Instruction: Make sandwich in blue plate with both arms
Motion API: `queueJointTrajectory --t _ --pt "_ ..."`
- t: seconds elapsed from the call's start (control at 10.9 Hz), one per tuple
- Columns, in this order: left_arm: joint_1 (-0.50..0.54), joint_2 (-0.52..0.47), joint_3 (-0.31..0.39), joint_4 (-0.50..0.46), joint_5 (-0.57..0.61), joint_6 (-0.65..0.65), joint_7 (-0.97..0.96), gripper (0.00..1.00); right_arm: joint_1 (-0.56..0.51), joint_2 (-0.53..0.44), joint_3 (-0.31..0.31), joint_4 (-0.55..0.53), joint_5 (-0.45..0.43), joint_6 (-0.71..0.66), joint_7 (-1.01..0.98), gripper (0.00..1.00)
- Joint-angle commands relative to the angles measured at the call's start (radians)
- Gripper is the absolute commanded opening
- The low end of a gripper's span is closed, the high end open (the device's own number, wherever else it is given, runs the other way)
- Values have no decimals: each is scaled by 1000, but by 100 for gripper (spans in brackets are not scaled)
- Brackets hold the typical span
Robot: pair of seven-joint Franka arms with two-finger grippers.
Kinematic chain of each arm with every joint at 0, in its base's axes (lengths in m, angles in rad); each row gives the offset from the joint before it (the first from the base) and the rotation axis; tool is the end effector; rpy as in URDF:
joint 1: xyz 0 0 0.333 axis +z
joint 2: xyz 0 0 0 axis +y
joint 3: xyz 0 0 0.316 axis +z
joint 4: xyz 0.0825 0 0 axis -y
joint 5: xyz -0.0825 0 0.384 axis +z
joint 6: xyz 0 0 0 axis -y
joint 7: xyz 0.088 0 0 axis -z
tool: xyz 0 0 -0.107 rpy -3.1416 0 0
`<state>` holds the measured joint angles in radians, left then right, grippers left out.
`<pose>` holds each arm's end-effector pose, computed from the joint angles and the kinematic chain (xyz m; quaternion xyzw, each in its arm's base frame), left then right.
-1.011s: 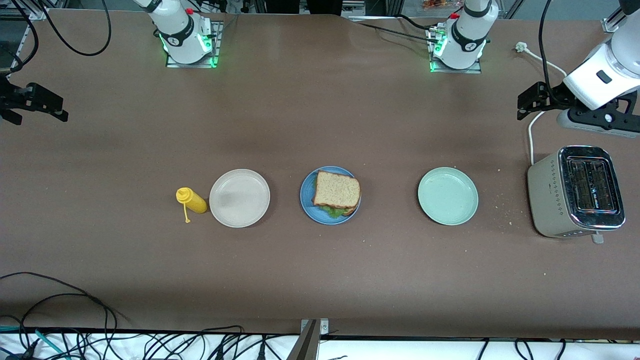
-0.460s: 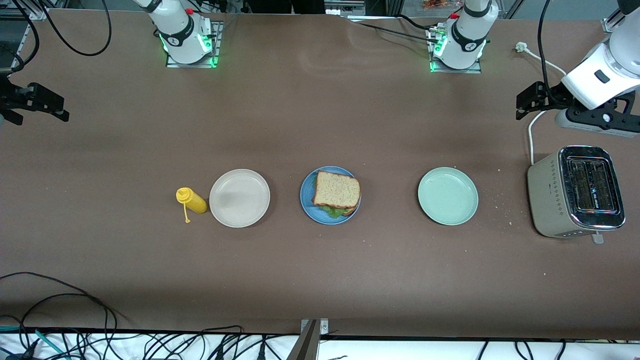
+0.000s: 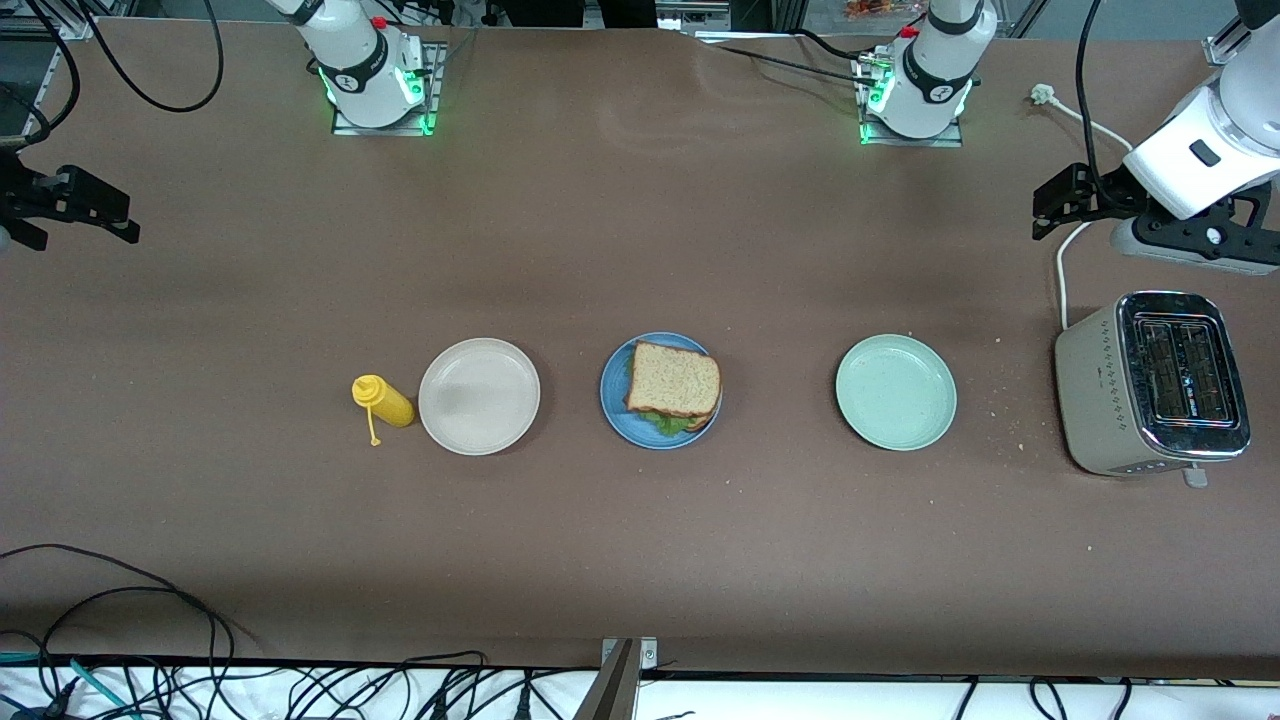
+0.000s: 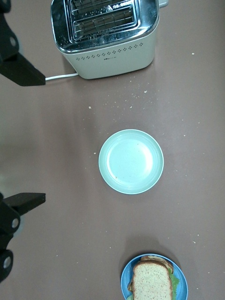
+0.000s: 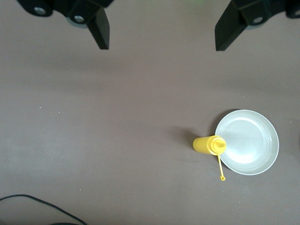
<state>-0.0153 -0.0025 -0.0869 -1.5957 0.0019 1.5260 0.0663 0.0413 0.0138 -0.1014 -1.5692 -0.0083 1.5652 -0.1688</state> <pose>0.5452 -0.0558 0.6104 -0.9959 0.0841 0.0336 0.0017 0.5569 -0.0340 0.6171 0.9985 0.0543 -0.0094 0.0038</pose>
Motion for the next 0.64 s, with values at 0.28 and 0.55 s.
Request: queueJointTrajectory --t 0.28,0.55 --pt "-3 12 -2 29 30 -18 -9 100 0 -3 2 14 4 -16 -12 100" --pt "1 12 -2 33 30 -18 -10 100 0 -3 2 14 4 -16 -12 100"
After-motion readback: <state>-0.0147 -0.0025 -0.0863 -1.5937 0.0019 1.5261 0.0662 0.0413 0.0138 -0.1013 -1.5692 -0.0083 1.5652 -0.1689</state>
